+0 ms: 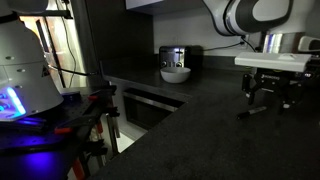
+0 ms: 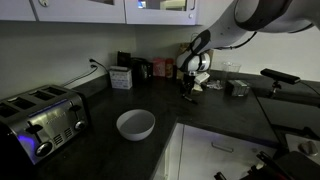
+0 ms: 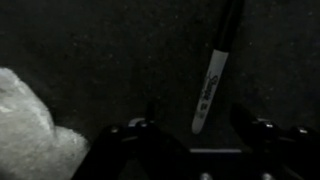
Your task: Put the marker in the bowl
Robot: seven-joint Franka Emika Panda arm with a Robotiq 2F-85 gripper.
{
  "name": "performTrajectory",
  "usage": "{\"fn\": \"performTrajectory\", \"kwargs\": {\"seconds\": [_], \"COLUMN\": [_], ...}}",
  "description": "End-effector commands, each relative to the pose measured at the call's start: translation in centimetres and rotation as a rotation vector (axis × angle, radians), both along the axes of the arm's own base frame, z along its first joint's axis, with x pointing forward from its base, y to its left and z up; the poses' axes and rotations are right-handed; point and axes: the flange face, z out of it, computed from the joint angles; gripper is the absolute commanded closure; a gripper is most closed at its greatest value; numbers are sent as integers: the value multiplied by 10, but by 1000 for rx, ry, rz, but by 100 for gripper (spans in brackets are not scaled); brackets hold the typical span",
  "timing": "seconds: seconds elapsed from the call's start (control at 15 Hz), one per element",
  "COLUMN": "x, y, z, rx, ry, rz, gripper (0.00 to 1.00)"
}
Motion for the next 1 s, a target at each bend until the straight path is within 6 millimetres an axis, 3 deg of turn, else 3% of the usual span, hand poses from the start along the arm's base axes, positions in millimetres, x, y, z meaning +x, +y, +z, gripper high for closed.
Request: {"fn": "performTrajectory", "kwargs": {"seconds": [0.0,0.47,0.67,0.93], "x": [11,15,10,-1], "y": [0,4,16,77], "z": [0,1,11,46], "rx": [-1,20,60,195], "ry": [35,45,25,-47], "rz": [16,23,59,224], "gripper": [49,100,97,97]}}
